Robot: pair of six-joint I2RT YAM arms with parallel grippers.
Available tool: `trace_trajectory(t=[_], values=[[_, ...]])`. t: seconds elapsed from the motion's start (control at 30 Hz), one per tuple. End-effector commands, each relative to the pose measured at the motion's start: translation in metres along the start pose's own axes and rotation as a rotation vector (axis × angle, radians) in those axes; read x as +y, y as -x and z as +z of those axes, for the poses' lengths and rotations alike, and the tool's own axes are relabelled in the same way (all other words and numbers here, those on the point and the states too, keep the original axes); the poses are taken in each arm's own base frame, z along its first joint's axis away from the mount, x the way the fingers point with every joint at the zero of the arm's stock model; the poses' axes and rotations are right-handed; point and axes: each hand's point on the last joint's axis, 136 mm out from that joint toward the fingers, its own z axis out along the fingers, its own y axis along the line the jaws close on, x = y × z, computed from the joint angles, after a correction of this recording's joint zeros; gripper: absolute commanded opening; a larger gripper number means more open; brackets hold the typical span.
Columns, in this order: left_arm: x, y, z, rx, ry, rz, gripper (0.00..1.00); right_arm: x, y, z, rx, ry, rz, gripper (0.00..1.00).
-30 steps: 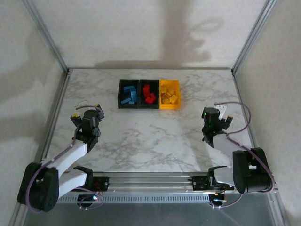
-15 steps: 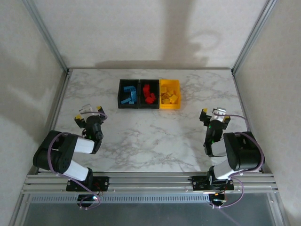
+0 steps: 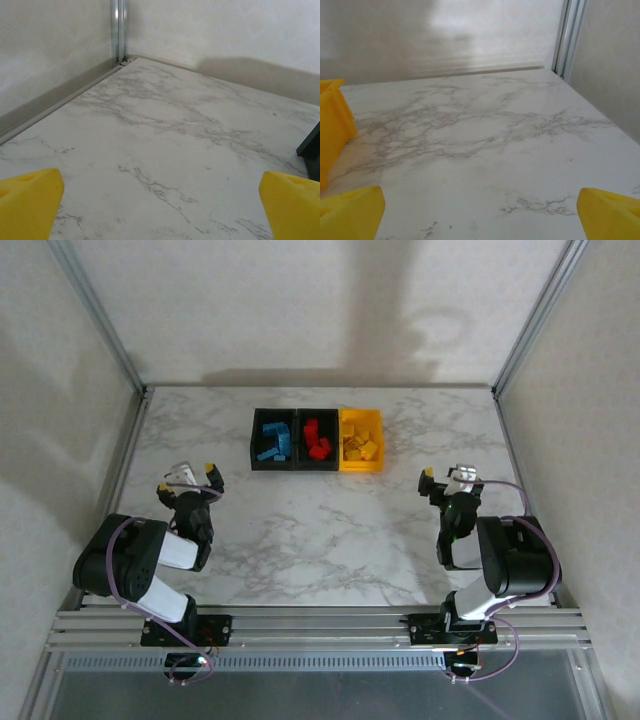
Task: Sort the legos into containers by color
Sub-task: Reset both arms
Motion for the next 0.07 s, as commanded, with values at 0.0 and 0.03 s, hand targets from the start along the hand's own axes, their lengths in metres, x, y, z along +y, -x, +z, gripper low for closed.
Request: trace_trajectory(t=[0.0,0.03], values=[[-0.0040,0.0105,-0.0013,-0.045,-0.020,-0.021,0.99,0.0020,0.0097,0.0053,-0.024,0.027,0.013,0.99],[-0.0036,0.0112,-0.0022,-0.050,-0.017,-0.021,0.99,0.0019,0.0100,0.0044,-0.028,0.027,0.012,0.99]])
